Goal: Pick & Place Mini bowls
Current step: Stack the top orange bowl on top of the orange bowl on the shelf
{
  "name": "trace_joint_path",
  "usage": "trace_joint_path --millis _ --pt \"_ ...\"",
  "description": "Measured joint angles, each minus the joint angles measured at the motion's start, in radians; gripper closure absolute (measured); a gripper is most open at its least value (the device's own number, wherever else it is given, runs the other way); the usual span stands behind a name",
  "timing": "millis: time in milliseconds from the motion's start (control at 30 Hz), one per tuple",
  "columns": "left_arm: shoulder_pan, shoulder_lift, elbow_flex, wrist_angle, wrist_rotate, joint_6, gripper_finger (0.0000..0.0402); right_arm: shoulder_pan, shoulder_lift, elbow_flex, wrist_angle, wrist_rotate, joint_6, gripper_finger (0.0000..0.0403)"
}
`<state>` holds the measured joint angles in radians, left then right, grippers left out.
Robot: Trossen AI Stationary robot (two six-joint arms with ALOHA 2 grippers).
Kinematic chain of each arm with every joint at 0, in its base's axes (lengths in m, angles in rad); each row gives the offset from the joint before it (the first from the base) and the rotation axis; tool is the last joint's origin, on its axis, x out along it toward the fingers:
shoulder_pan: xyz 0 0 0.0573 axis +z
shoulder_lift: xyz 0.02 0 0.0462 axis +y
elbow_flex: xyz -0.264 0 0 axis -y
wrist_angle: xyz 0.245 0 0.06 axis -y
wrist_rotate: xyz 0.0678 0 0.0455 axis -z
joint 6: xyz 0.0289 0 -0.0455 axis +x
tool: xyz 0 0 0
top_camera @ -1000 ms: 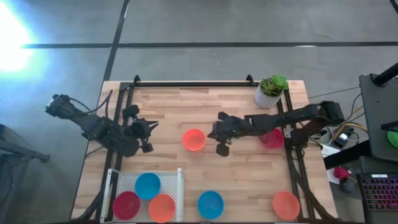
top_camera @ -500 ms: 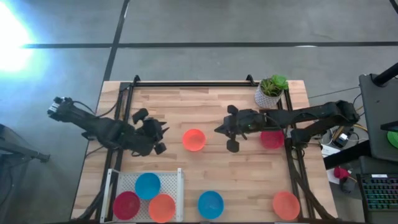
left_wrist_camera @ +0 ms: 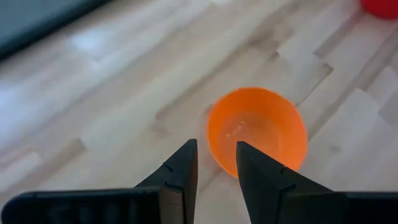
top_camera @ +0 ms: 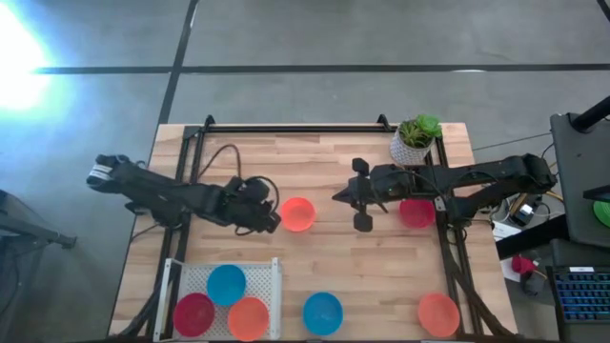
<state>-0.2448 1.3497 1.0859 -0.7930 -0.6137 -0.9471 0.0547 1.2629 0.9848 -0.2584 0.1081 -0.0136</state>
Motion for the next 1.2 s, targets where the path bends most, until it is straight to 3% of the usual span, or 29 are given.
trace_joint_path --millis 400,1200 --pt "0.072 0.13 0.0 0.075 0.15 -0.042 0.0297 0.0 0.0 0.0 -0.007 -0.003 -0.024 0.0394" --pt "0.121 0.262 0.0 0.123 0.153 -0.056 0.0297 0.0 0.0 0.0 -0.008 -0.002 -0.039 0.0394"
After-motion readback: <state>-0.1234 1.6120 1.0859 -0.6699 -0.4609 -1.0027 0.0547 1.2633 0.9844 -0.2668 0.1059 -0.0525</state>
